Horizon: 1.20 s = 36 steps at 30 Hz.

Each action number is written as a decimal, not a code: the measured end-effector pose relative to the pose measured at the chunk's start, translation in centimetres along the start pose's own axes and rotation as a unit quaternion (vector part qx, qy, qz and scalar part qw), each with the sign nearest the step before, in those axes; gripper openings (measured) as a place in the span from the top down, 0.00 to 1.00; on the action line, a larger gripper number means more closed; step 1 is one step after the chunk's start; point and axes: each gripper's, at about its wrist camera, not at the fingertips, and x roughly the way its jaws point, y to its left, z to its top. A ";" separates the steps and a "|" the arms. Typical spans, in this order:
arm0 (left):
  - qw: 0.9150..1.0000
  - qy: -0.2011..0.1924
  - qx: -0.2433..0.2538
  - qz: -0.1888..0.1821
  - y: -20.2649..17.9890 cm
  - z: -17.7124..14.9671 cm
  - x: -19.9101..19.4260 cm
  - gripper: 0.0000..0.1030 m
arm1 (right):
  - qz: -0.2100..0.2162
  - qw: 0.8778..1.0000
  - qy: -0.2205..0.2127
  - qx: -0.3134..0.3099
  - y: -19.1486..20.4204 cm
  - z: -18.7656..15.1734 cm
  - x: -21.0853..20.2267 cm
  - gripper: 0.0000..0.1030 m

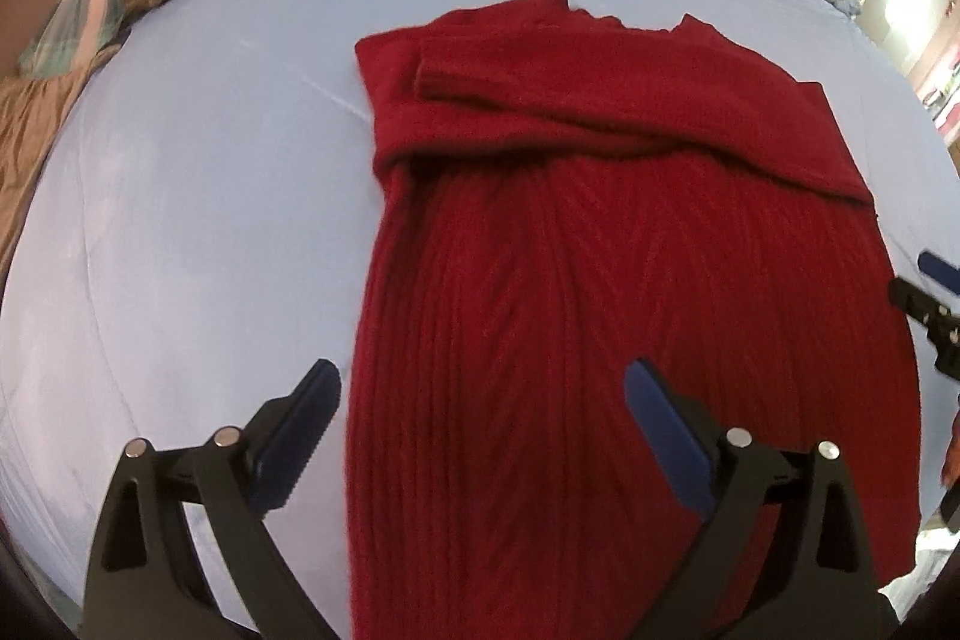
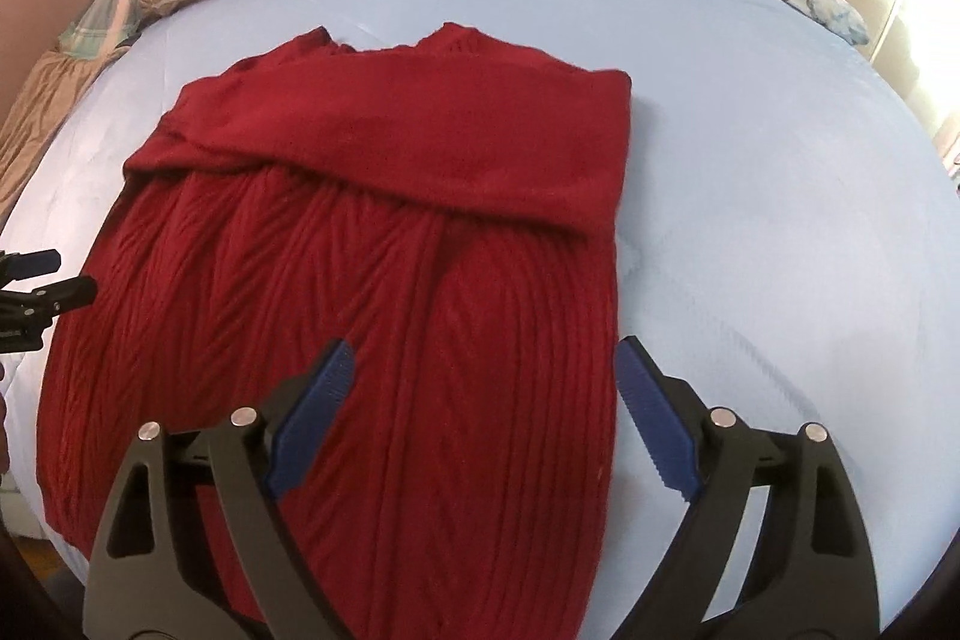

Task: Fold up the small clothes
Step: 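Move both open grippers down to the ribbed hem of the sweater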

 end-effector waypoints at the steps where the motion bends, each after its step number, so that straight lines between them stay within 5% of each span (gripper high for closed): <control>1: 1.000 -0.004 -0.001 0.002 -0.1 -0.3 -0.3 0.06 | -0.001 1.000 -0.001 -0.001 0.2 -0.6 -0.3 0.14; 12: 0.998 -0.050 -0.018 0.020 0.1 -3.7 -2.4 0.06 | 0.006 0.999 -0.049 -0.022 2.4 -3.5 -2.5 0.08; 21: 0.994 -0.104 -0.012 0.034 0.7 -10.2 -5.1 0.06 | -0.005 0.993 -0.099 -0.056 3.3 -7.4 -4.7 0.08; 36: 0.995 -0.060 -0.050 -0.069 3.0 -19.9 -5.3 0.06 | -0.041 0.989 -0.124 -0.068 4.2 -11.8 -9.1 0.08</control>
